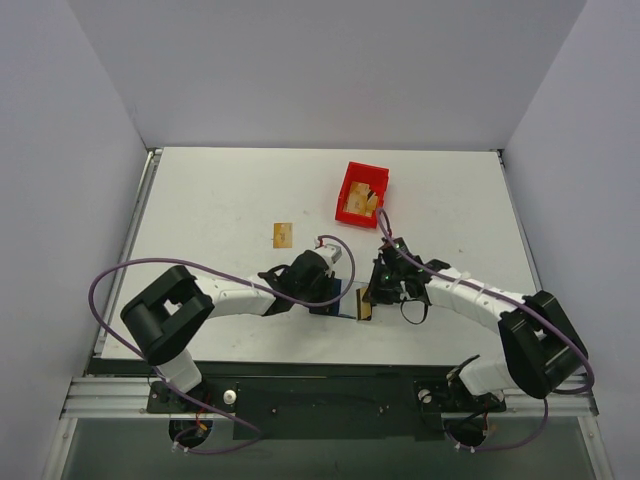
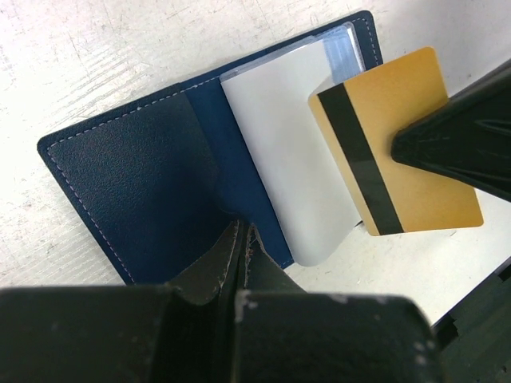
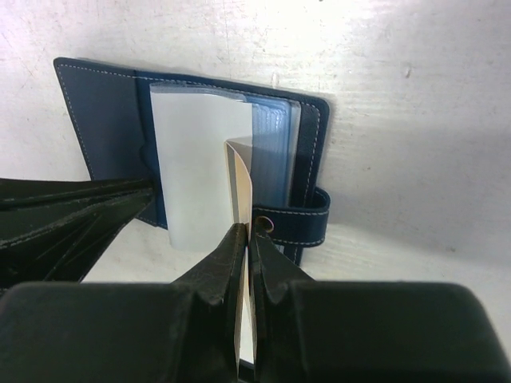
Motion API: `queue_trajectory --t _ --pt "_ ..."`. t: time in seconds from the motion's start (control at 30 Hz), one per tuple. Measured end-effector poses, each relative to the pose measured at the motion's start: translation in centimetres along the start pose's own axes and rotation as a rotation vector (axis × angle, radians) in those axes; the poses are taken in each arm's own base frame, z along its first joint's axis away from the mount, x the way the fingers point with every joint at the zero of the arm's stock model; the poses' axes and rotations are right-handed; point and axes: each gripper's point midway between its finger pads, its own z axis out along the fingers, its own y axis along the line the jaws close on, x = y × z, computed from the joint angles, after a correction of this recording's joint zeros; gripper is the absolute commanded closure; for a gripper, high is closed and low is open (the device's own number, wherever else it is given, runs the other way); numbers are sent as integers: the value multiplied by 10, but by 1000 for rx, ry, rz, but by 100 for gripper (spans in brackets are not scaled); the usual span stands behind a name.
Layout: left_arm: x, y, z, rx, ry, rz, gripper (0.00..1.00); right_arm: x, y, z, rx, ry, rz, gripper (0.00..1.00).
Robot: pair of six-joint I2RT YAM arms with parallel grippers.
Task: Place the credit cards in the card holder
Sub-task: Insert the credit card into the card holder.
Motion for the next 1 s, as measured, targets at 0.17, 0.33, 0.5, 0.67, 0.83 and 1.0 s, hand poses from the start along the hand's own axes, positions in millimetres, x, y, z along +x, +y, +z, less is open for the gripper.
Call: queue_trajectory --t 0.17,0.33,0.5,0.67,0.83,1.0 --pt "0 0 0 2 1 0 100 -1 7 8 -24 14 4 100" --pt "0 0 0 1 5 0 100 -2 13 12 -55 21 10 100" --pt "-1 3 -1 -26 12 -4 100 -2 15 14 -63 20 19 100" --pt "-7 13 -10 -102 4 -3 100 -4 18 17 -77 19 23 100" --pt "-32 1 -28 -70 -78 1 100 -4 20 18 -86 17 24 100" --pt "-44 -20 -26 30 -107 3 100 -4 20 19 -87 17 25 100"
